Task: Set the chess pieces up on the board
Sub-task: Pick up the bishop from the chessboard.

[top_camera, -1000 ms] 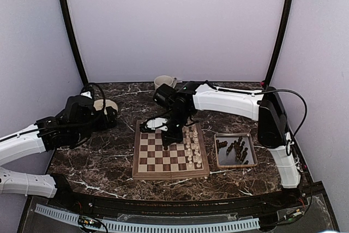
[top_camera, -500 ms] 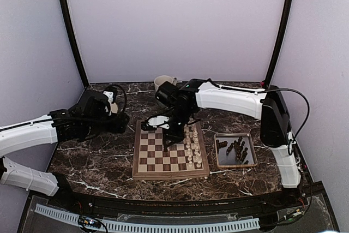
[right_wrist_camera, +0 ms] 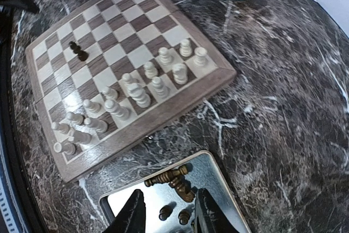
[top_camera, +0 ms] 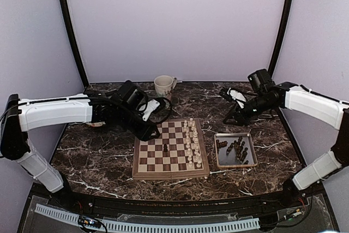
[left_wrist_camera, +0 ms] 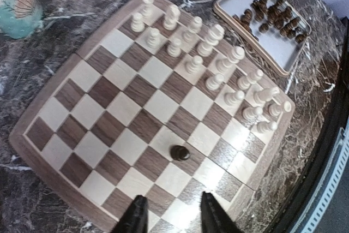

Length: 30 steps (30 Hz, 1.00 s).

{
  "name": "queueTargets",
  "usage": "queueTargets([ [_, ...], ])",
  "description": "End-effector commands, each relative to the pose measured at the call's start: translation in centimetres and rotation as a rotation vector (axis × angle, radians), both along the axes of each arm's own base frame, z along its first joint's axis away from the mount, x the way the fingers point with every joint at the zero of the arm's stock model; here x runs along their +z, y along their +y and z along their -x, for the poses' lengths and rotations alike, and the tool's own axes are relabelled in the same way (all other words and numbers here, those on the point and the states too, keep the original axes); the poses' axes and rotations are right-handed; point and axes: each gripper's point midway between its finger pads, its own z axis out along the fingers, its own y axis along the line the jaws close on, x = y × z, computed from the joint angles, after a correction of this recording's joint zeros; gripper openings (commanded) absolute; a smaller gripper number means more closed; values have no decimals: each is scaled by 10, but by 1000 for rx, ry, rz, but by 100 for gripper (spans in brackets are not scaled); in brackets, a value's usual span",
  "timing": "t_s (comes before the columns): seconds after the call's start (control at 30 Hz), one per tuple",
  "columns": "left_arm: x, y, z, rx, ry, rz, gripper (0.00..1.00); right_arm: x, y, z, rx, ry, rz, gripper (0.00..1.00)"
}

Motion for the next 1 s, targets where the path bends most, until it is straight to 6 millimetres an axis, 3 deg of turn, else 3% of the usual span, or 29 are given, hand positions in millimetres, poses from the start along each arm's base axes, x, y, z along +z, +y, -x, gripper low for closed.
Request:
queueTargets([
  [0.0,-9,-15,17,-82,107,-55,28,38,-24,-21,-120,-136,-228,32],
  [0.17,-29,-24,12,-70,155,-123,27,34,-59,-34,-218,-164,-238,33],
  [0.4,-43,-43,11,-98,180,-137,36,35,-57,-30,-192,-162,-255,35],
  [0.7,-66,-43,7,-83,199,-221,24,33,-59,-30,-194,-174,-240,35],
  [0.97,-71,-41,3,-61,188,-241,16,30,-59,-31,-196,-174,-234,35],
])
